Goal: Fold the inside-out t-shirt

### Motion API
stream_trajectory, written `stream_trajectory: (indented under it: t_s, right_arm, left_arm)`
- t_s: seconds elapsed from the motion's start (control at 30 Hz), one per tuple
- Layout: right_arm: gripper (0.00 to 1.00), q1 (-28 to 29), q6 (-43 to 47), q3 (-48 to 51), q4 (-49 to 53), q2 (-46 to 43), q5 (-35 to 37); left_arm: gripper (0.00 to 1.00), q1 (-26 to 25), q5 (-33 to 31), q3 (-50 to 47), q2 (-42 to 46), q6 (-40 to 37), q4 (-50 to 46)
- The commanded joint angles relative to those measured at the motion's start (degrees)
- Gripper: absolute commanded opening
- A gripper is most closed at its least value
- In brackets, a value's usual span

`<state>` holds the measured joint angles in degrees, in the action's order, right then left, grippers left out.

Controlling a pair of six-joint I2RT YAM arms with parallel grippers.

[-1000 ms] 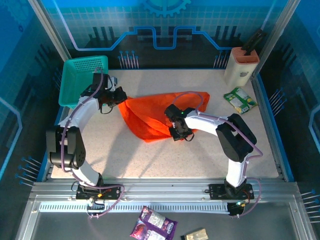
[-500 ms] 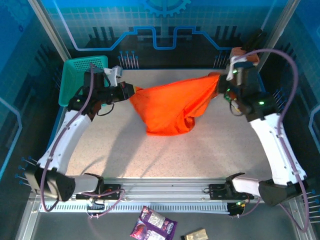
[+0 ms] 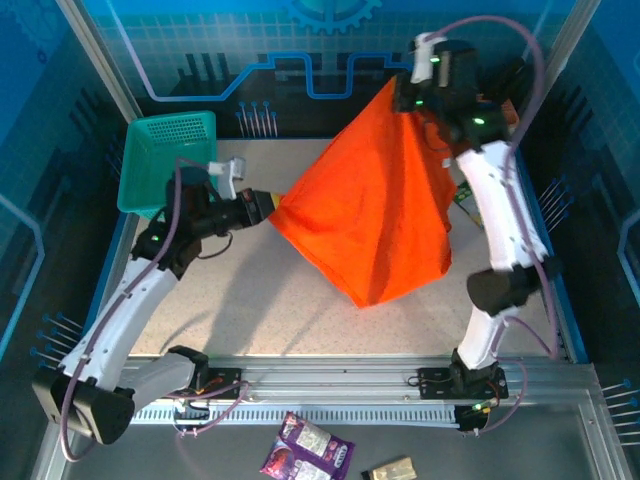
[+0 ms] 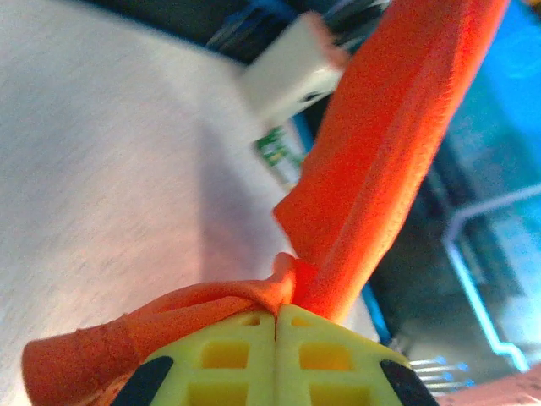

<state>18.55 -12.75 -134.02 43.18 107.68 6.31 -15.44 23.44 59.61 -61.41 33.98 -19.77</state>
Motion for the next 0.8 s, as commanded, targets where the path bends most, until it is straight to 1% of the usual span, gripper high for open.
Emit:
stream_trajectory:
  t_s: [0.0, 0.03, 0.07, 0.13, 0.17, 0.2, 0.23, 0.27, 0.37, 0.43, 0.57, 0.63, 0.77]
  right_arm:
    - [0.0, 3.97, 1.39, -8.7, 2.71, 10.93, -7.91]
    - [0.05, 4.93, 1.55, -14.37, 6.34, 15.52, -9.59]
    - [0.14, 5.62, 1.79, -20.7, 10.99, 20.07, -10.46]
    - [0.34, 6.8, 2.41, -28.64, 18.56, 25.01, -10.12]
    - [0.39, 7.47, 2.85, -28.5, 20.63, 25.25, -9.8]
    - [0.42, 7.96, 3.18, -26.15, 21.52, 24.26, -9.35]
    - [0.44, 8.6, 3.34, -21.06, 21.22, 21.84, -8.74]
    - [0.45, 9.22, 3.58, -13.58, 19.26, 18.16, -8.43]
    - [0.48, 10.36, 1.98, 9.93, 10.22, 5.81, -8.64]
    - [0.49, 10.61, -0.4, 20.93, 7.63, -0.3, -9.54]
    - [0.49, 12.26, -4.65, 39.78, 5.0, -9.75, -8.14]
    - [0.49, 13.44, -7.33, 47.64, 3.48, -13.41, -7.56]
    - [0.5, 14.94, -12.18, 62.17, -0.65, -18.22, -7.76]
  left_arm:
    - [0.0, 0.9, -12.56, -9.35, 0.47, 5.18, -5.42]
    - [0.0, 1.41, -14.51, -12.84, 0.73, 6.84, -5.16]
    - [0.0, 2.2, -15.7, -15.89, 0.92, 8.36, -4.6]
    - [0.1, 3.51, -16.49, -19.39, 1.16, 10.0, -4.29]
    - [0.16, 3.75, -16.62, -20.12, 1.33, 9.87, -4.31]
    - [0.23, 3.75, -16.91, -20.24, 1.53, 9.59, -4.59]
    - [0.3, 3.75, -16.87, -20.0, 1.64, 9.1, -4.68]
    - [0.33, 3.75, -16.7, -19.53, 1.48, 8.35, -4.45]
    - [0.34, 3.37, -15.29, -16.47, -0.91, 5.59, -4.53]
    - [0.34, 2.05, -14.46, -13.46, -3.82, 3.64, -4.9]
    - [0.32, -3.05, -12.1, -7.2, -11.32, 0.05, -4.08]
    - [0.31, -5.16, -11.25, -4.78, -15.83, -1.01, -2.97]
    - [0.27, -7.21, -8.27, -0.53, -26.76, -2.02, 0.49]
